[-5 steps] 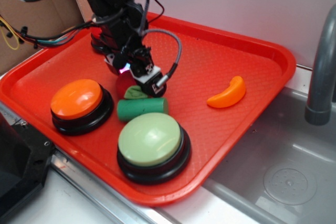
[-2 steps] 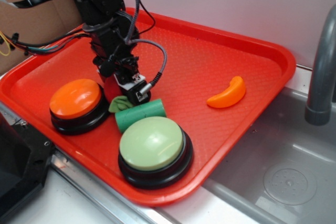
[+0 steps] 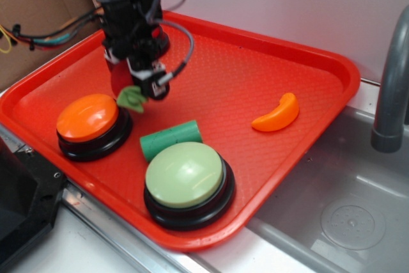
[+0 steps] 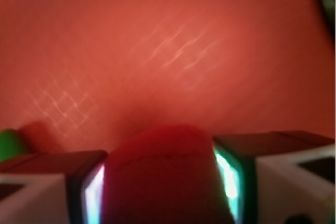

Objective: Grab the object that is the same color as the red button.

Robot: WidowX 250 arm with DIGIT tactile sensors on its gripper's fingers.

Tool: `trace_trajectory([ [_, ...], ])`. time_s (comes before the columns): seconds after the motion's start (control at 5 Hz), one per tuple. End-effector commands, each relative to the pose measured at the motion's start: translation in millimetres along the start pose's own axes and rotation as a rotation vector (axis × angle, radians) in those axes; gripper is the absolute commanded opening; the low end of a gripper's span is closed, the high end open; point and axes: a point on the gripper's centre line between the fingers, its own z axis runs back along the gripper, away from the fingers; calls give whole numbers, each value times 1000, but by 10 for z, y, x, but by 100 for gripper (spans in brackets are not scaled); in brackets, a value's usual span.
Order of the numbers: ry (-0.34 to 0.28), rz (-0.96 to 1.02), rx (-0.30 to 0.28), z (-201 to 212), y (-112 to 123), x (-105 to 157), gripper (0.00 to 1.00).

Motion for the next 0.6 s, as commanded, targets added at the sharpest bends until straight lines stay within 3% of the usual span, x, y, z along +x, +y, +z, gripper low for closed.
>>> trace_trajectory([
  [0.0,-159,102,14,1024,216,143,0],
  [0.2,-214,187,25,1266,308,91,0],
  [0.4,-228,263,56,1318,449,58,0],
])
